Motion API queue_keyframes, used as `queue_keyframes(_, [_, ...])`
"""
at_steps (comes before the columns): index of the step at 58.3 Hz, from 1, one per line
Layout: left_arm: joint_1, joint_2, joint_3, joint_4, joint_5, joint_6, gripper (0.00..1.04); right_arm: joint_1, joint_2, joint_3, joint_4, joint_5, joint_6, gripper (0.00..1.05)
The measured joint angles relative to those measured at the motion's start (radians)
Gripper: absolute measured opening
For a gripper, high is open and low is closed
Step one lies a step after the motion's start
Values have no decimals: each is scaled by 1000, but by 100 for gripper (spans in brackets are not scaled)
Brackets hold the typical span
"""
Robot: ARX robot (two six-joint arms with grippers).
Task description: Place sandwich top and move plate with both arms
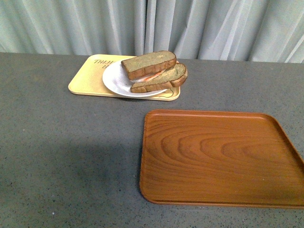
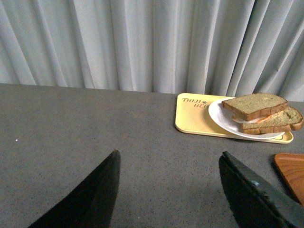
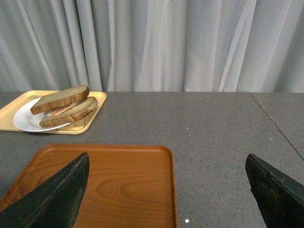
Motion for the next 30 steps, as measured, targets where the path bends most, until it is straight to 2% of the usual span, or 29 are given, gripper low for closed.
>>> queue_keyframes(7, [0,0,0,0,0,0,91,0,0,0,0,0,0,96])
queue_keyframes(10, [0,0,0,0,0,2,97,0,0,0,0,0,0,96])
queue_keyframes(30, [0,0,0,0,0,2,96,0,0,0,0,0,0,96])
